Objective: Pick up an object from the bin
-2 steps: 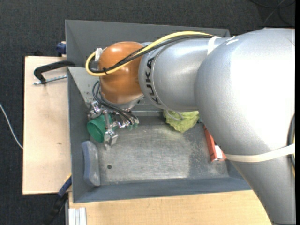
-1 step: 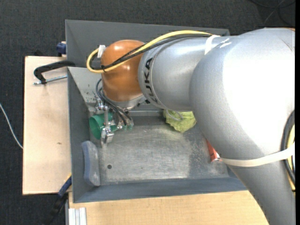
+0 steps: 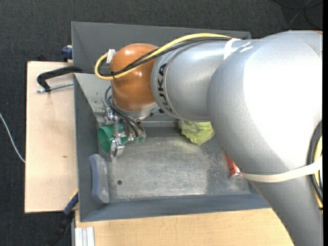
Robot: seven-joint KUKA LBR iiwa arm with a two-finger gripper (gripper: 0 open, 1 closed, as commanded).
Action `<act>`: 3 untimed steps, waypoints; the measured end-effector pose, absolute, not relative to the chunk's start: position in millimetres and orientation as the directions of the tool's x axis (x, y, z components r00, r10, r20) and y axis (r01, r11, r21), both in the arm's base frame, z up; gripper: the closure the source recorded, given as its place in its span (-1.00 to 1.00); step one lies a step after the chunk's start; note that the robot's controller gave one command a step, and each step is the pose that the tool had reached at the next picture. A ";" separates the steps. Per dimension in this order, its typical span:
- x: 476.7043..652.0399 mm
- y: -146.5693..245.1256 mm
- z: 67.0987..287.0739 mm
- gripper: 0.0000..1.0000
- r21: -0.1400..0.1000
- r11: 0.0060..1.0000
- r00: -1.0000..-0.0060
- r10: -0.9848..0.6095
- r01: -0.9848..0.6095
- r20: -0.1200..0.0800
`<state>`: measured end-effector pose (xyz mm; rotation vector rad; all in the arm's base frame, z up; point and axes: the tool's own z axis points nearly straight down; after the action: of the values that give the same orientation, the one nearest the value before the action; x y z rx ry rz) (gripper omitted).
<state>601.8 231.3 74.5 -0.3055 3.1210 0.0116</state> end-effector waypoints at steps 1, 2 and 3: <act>601.1 230.9 77.3 1.00 0.005 0.981 -0.981 -0.194 -0.194 -0.005; 599.0 229.6 92.2 1.00 0.002 0.981 -0.981 -0.194 -0.194 0.005; 600.0 229.8 115.6 1.00 0.002 0.981 -0.981 -0.194 -0.194 0.001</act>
Offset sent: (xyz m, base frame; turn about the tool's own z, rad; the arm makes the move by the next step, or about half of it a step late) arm 0.0001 -0.0001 0.0765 0.0000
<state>600.0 229.8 115.6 -0.3057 3.1277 0.0027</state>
